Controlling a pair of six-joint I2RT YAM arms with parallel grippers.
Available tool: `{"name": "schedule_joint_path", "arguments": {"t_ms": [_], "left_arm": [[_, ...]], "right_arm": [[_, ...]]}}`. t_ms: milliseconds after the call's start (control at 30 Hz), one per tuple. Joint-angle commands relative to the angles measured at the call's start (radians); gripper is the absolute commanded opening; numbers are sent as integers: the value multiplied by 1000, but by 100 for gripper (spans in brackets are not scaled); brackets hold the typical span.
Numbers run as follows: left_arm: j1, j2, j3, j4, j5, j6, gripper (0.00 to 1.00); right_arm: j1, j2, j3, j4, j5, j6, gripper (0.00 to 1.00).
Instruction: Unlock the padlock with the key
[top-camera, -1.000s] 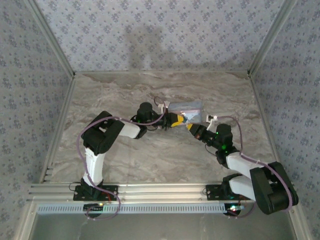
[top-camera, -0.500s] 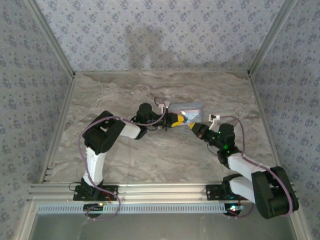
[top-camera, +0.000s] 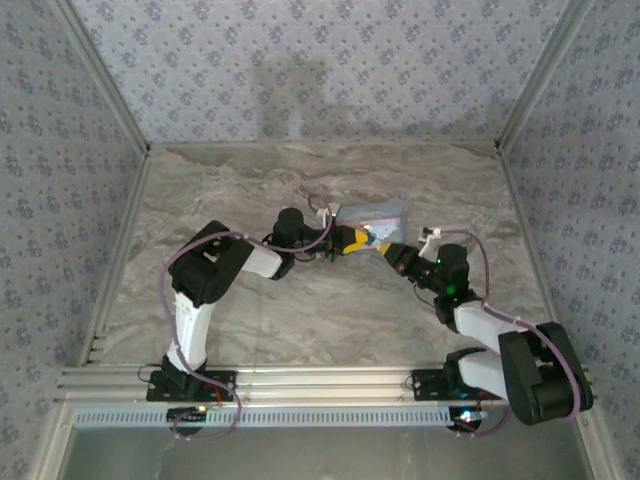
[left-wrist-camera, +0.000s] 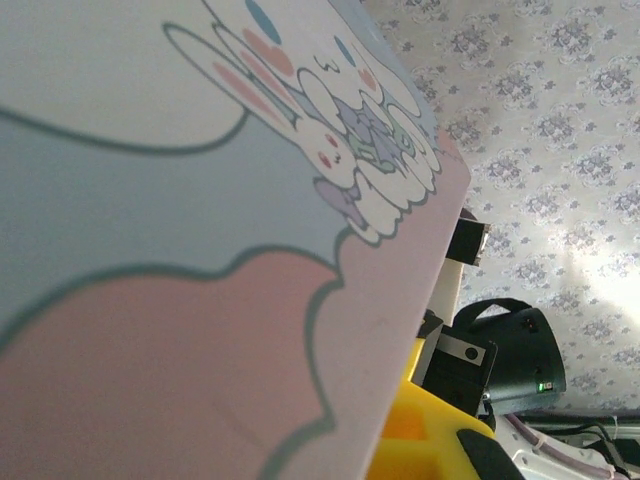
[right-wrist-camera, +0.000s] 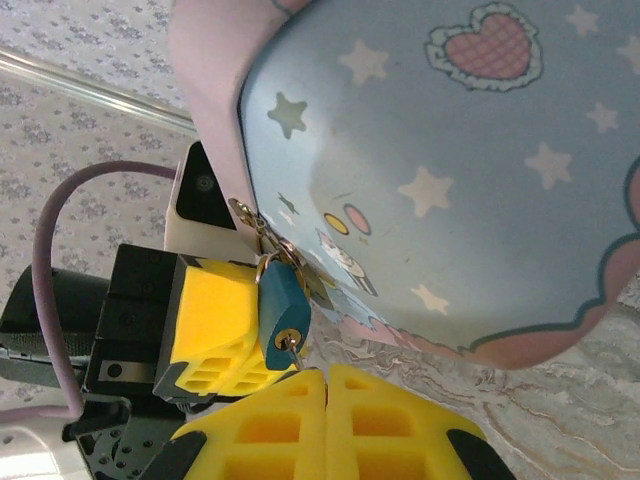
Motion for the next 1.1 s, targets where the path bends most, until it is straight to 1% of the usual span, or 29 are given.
{"name": "schedule_joint_path", "arguments": {"t_ms": [0, 267, 600, 933, 1067], "left_arm": [[-21, 1, 20, 99, 34, -1, 0], [-23, 0, 17, 90, 27, 13, 0], [-24, -6, 5, 82, 20, 28, 0], [-31, -9, 3, 89, 24, 30, 0], [-33, -9, 2, 98, 23, 27, 0]], "right_arm": [[-1, 11, 33, 38, -11, 37, 0], [9, -1, 38, 40, -10, 68, 0], [27, -12, 43, 13, 24, 94, 0], [33, 23, 67, 16, 42, 147, 0], [36, 27, 81, -14, 46, 170, 0]]}}
